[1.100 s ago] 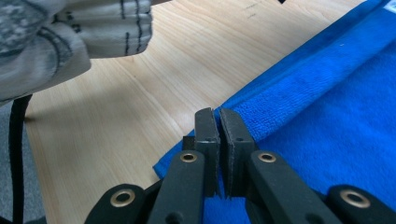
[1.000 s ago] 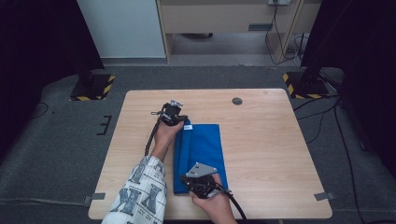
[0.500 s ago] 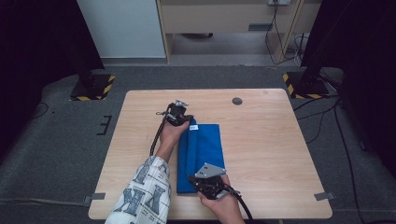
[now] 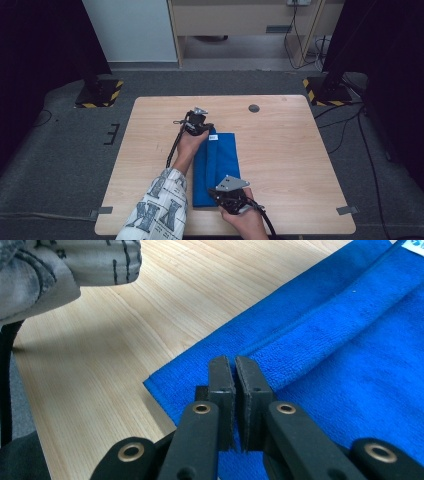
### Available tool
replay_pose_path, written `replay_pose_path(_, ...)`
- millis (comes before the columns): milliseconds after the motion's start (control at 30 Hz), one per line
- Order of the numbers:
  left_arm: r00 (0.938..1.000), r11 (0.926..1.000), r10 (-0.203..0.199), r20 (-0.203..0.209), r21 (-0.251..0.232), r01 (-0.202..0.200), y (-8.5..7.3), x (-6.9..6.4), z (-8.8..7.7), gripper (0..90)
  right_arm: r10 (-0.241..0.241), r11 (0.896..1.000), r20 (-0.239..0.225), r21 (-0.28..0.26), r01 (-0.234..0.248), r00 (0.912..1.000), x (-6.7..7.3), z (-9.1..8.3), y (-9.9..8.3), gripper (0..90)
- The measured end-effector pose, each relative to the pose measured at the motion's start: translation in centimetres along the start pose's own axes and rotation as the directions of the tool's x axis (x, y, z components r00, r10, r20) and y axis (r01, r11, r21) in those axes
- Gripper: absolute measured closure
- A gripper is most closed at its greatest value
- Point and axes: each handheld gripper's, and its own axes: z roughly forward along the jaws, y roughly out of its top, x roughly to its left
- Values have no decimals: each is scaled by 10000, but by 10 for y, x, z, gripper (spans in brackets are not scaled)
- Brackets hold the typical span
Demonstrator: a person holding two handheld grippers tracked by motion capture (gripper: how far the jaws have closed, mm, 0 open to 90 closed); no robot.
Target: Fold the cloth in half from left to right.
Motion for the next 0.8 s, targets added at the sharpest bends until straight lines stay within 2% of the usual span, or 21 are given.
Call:
replay_pose_path(233,10000,9999,-72,-10,86,72,2,-7,7,892,153,9999,99,-27,-153,9998,-7,-7,-6,868)
replay_pose_path(600,9996,9997,236,174,106,-238,12,-23,13,891,281,9996,243,-58,-280,9993,-16,-18,-12,867)
replay_pose_path(800,9995,9996,245,193,166,-248,15,-27,16,891,285,9996,246,-19,-285,9993,-18,-21,-15,865)
